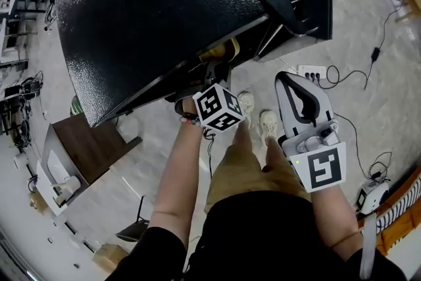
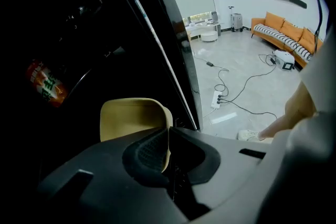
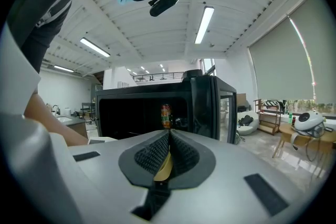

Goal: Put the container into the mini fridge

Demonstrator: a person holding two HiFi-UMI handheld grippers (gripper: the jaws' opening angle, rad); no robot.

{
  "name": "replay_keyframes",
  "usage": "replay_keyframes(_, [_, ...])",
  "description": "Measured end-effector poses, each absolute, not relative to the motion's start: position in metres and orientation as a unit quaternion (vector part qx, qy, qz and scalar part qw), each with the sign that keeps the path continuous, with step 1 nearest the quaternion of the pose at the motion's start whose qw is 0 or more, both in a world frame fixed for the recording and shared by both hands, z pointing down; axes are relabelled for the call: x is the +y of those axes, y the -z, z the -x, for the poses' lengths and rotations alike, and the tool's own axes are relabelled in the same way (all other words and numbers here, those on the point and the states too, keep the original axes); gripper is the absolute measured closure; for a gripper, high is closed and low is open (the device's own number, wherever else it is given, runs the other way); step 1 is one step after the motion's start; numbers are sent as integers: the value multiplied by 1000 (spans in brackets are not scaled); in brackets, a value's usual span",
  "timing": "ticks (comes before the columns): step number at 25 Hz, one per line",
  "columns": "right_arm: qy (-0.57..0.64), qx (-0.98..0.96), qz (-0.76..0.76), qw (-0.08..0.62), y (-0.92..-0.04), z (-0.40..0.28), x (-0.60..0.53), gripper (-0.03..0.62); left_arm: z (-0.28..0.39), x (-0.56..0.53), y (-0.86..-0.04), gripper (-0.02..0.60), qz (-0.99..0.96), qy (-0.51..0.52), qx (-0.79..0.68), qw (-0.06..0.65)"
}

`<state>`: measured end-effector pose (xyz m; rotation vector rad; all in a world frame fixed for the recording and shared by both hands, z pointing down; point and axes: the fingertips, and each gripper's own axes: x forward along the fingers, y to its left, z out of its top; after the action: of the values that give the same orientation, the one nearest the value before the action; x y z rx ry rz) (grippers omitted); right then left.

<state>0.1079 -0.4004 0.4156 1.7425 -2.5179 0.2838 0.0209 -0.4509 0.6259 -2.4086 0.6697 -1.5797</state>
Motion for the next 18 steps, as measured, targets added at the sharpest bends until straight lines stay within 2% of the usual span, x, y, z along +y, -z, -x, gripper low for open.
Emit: replay_keyframes(18, [-108, -801, -586, 44, -432, -112, -413, 557, -27, -497, -660, 554, 791, 560, 215, 121])
